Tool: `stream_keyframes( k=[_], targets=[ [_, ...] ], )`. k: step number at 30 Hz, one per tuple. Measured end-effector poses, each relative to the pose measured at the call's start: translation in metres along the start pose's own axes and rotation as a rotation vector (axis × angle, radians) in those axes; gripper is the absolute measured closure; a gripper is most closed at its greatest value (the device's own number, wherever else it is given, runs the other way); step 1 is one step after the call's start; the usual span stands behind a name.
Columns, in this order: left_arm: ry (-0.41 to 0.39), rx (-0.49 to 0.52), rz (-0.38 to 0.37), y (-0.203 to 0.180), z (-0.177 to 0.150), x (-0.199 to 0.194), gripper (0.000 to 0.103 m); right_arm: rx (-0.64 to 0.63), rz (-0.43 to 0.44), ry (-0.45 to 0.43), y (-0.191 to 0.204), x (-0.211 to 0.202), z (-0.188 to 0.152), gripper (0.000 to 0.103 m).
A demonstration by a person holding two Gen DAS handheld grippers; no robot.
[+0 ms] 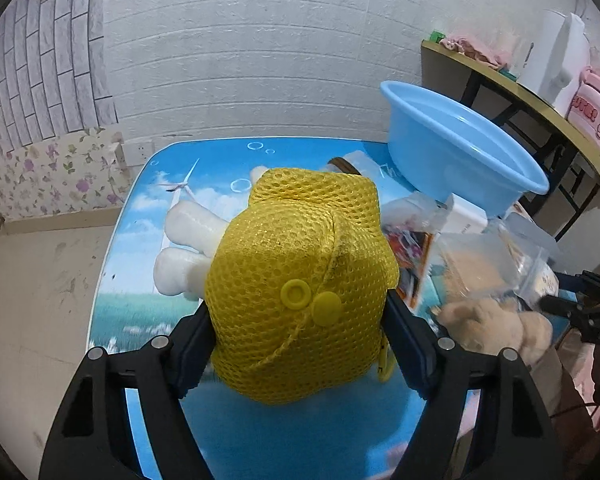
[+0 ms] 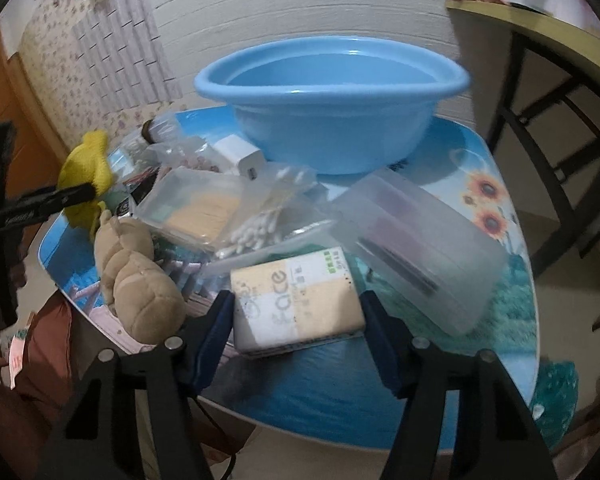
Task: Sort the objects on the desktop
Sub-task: 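Grasp the yellow mesh cap with the left gripper while the right grasps the Face tissue pack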
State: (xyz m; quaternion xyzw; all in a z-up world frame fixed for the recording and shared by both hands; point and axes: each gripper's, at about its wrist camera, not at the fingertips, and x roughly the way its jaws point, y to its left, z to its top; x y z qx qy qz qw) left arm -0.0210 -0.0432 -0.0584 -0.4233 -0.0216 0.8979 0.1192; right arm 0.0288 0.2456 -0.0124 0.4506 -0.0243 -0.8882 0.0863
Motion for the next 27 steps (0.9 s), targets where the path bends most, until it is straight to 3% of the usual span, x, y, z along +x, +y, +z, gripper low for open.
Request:
stream_keyframes(
  k=[6, 11, 21, 27],
  targets=[
    [0.016, 0.006, 0.001, -0.011, -0.015, -0.016, 0.026, 0.111, -0.083, -0.027, -0.012, -0.011, -0.009, 0.04],
    [0.041, -0.004, 0.016, -0.013, -0.022, -0.021, 0.026, 0.128, -0.109, -0.01, -0.011, -0.01, -0.012, 0.04],
    [0.079, 0.021, 0.031, -0.02, -0.03, -0.008, 0.024, 0.083, -0.091, 0.008, -0.006, -0.005, -0.015, 0.039],
    [0.061, 0.045, 0.036, -0.023, -0.029, -0.005, 0.022, 0.061, -0.088, 0.01, -0.005, 0.0, -0.014, 0.036]
  ],
)
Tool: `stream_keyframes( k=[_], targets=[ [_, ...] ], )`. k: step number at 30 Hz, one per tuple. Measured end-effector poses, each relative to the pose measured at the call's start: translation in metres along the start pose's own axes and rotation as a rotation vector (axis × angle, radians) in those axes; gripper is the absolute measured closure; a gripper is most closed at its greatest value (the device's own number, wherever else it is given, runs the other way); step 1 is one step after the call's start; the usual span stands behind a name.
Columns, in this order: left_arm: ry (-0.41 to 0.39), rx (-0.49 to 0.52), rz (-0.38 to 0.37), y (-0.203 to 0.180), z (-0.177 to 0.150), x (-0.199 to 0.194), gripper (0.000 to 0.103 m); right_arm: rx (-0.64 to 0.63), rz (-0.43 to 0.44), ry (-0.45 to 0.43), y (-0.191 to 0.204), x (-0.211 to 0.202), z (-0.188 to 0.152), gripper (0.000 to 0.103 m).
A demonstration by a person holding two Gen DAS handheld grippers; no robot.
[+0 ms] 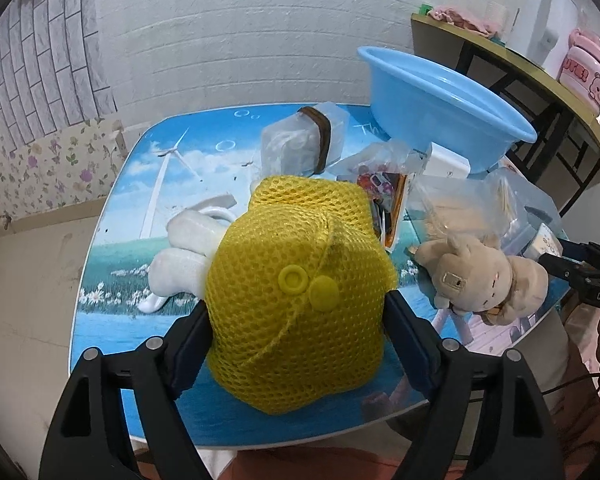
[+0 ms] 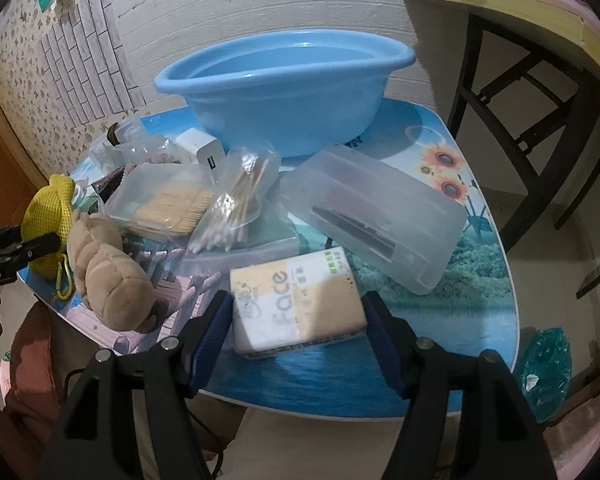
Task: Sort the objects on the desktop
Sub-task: 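Grasp the yellow mesh cap with the left gripper while the right grasps the Face tissue pack, then lift the yellow cap and tissue pack and carry both toward the blue basin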
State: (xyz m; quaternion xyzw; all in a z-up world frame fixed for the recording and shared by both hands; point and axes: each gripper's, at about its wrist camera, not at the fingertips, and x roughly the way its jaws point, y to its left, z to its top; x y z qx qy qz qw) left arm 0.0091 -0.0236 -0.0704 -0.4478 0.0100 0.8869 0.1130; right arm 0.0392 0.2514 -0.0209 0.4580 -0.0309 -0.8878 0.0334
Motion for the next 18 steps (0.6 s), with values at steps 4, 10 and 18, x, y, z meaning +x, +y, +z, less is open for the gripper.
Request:
stream_keyframes(
  k=[4, 10, 18],
  targets=[
    [-0.016, 0.028, 0.015, -0.004, 0.0, 0.003, 0.018, -0.038, -0.023, 0.011, 0.006, 0.005, -0.001, 0.035],
    [0.005, 0.018, 0.005, -0.004, -0.002, 0.012, 0.013, -0.051, -0.03, -0.002, 0.006, 0.008, -0.001, 0.035],
    [-0.005, 0.045, 0.015, -0.01, -0.006, 0.018, 0.021, -0.038, -0.01, -0.008, 0.003, 0.005, -0.001, 0.039]
  ],
)
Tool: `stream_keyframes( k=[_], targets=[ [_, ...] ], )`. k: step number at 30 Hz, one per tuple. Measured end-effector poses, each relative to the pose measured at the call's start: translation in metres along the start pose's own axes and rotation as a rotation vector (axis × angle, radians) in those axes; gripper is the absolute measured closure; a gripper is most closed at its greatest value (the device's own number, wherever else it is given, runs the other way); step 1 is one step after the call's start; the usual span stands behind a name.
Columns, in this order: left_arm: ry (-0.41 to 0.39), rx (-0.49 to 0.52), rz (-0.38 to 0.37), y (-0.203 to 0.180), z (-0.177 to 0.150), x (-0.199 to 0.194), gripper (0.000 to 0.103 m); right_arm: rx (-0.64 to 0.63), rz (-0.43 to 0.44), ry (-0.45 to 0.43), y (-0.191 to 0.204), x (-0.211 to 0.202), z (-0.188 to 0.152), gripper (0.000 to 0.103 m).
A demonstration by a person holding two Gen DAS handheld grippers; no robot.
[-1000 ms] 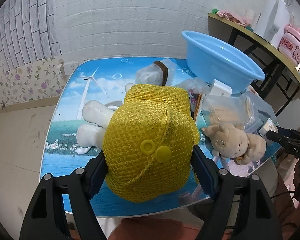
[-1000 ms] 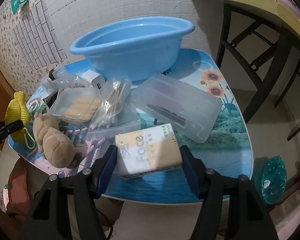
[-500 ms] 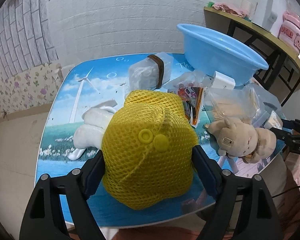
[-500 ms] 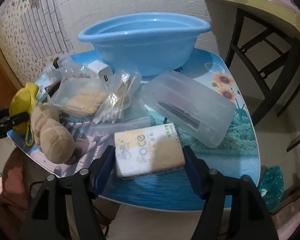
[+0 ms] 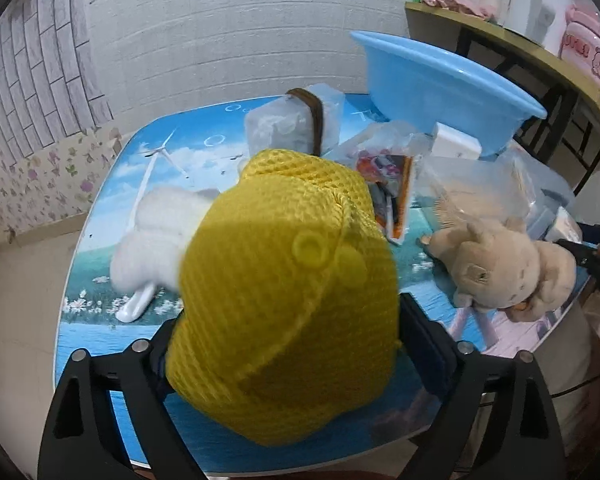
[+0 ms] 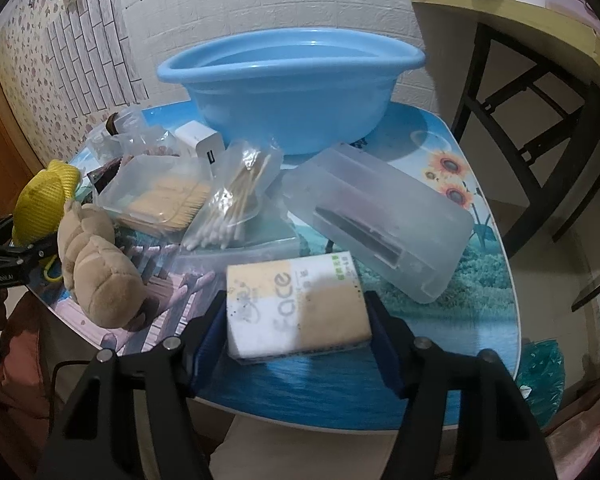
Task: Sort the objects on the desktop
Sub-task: 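Lift the yellow cap and tissue pack and carry both toward the blue basin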
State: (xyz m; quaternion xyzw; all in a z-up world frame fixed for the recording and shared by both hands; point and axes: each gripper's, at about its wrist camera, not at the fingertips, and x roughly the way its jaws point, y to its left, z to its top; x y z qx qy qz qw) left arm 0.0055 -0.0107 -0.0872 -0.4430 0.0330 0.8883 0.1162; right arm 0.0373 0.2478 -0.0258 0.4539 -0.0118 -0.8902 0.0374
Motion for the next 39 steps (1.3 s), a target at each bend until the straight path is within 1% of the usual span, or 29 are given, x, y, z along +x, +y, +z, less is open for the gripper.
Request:
stream_keyframes(
  k=[1, 4, 10, 14, 15, 18, 20, 23, 33, 39],
  targets=[
    [-0.004, 0.001, -0.011, -0.001, 0.0, -0.002, 0.029, -0.001, 0.0, -0.002, 0.0, -0.001, 0.0, 0.039],
    [-0.011, -0.006, -0.028, 0.0, 0.001, -0.007, 0.032, 0.005, 0.001, -0.016, -0.001, -0.005, 0.001, 0.039],
    [-0.054, -0.025, -0.048, 0.002, 0.008, -0.027, 0.033, 0.015, 0.017, -0.05, -0.002, -0.015, 0.007, 0.039],
    [-0.085, -0.018, -0.043, 0.001, 0.016, -0.041, 0.033, 0.018, 0.041, -0.072, -0.001, -0.023, 0.011, 0.039],
    [-0.091, -0.018, -0.039, 0.001, 0.018, -0.044, 0.033, 0.018, 0.046, -0.083, 0.0, -0.027, 0.012, 0.039],
    [-0.106, -0.037, -0.071, 0.002, 0.025, -0.055, 0.033, 0.012, 0.056, -0.141, 0.0, -0.044, 0.021, 0.039],
    [-0.116, -0.038, -0.071, 0.002, 0.029, -0.061, 0.033, 0.017, 0.067, -0.168, -0.001, -0.052, 0.028, 0.039],
    [-0.132, -0.027, -0.063, -0.001, 0.034, -0.065, 0.033, 0.035, 0.073, -0.186, -0.004, -0.054, 0.036, 0.039],
    [-0.134, -0.038, -0.086, -0.004, 0.041, -0.07, 0.033, 0.043, 0.08, -0.24, -0.009, -0.068, 0.047, 0.039],
    [-0.174, -0.03, -0.088, -0.008, 0.056, -0.083, 0.033, 0.048, 0.081, -0.276, -0.013, -0.078, 0.055, 0.039]
  ],
)
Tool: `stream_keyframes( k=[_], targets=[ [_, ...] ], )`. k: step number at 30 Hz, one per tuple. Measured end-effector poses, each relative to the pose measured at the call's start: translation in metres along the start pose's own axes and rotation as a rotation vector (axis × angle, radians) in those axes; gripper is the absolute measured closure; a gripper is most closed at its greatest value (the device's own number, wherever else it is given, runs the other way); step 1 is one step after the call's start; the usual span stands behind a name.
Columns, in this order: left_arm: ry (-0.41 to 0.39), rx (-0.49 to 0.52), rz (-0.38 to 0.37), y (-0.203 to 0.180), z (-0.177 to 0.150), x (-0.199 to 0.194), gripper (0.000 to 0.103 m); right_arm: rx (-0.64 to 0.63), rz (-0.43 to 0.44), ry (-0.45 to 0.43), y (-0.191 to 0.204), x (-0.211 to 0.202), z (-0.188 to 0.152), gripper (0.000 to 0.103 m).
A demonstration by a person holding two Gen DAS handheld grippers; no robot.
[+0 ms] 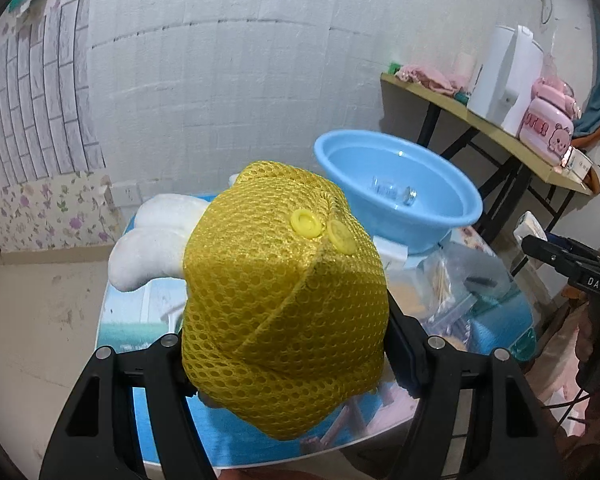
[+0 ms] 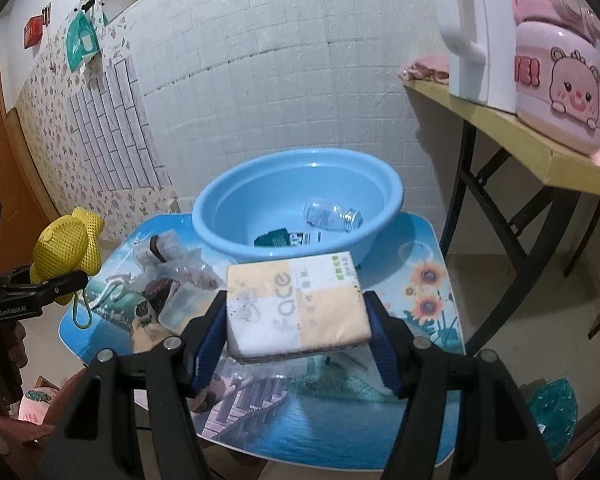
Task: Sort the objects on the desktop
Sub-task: 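Lift the yellow cap and tissue pack and carry both toward the blue basin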
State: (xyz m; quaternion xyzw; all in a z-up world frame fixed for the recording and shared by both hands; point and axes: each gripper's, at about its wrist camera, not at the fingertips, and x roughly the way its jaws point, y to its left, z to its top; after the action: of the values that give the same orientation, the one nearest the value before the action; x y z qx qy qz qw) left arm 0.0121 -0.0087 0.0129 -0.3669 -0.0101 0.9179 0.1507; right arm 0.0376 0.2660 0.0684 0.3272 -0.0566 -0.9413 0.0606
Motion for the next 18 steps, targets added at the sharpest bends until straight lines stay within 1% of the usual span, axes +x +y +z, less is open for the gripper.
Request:
stream_keyframes(
  k=[3, 9, 18],
  targets=[
    [-0.015, 0.013, -0.009, -0.005, 0.01, -0.001, 0.033, 0.002, 0.006, -0.013, -0.001, 0.0, 0.005, 0.039],
    [-0.015, 0.034, -0.038, -0.018, 0.025, 0.011, 0.033, 0.02, 0.026, -0.028, -0.003, 0.007, 0.014, 0.039],
    [0.023, 0.08, -0.076, -0.044, 0.044, 0.041, 0.033, 0.029, 0.042, -0.053, -0.007, 0.02, 0.028, 0.039]
  ],
)
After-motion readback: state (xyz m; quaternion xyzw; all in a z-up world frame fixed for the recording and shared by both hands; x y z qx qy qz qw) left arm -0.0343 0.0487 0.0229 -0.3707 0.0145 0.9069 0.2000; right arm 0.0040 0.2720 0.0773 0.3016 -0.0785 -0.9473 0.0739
